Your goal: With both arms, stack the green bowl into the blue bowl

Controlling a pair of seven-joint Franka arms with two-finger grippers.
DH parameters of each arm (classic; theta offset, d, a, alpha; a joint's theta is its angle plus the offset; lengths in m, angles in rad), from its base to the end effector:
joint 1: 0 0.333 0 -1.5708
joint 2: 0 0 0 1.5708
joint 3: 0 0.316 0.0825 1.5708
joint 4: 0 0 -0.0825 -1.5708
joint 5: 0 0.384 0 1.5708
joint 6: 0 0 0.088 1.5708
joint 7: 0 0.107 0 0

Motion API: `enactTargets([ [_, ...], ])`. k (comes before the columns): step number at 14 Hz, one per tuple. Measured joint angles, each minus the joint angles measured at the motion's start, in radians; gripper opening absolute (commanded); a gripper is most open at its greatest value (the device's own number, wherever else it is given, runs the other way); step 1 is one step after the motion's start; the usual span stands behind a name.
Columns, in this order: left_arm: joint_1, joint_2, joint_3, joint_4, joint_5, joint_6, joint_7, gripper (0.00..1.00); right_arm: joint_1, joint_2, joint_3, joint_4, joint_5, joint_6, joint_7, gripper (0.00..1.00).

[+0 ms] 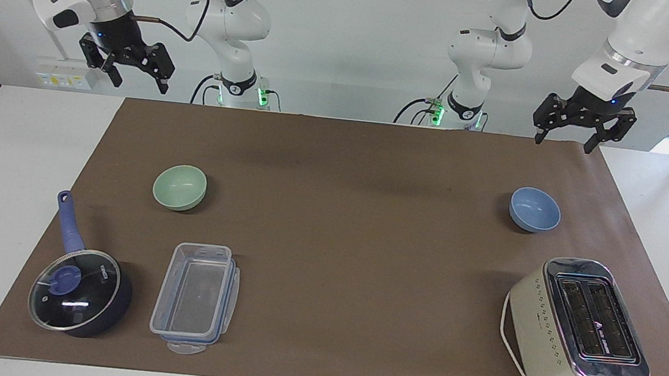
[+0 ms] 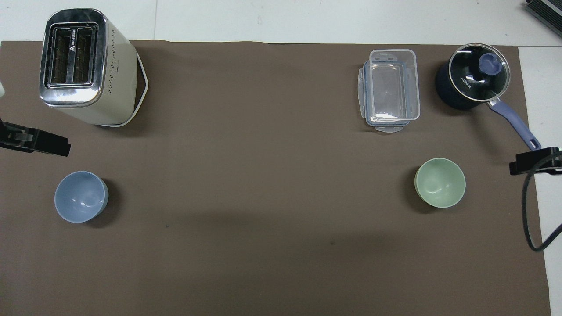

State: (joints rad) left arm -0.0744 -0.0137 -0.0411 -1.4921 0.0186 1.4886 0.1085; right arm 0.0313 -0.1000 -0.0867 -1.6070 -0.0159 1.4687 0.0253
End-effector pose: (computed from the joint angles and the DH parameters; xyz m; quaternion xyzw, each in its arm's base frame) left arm 0.5386 -0.0605 0.6616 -0.9938 0.1110 -0.0051 0.0095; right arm 0.5114 -0.0327 0.6520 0.9990 -0.0407 -0.0194 0.0033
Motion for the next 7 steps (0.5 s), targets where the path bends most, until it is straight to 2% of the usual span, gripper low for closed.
enactTargets([
  [7, 0.000, 0.000, 0.000, 0.000, 0.000, 0.000, 0.000, 1.00, 0.002, 0.014, 0.001, 0.013, 0.003, 0.000, -0.002, 1.00],
])
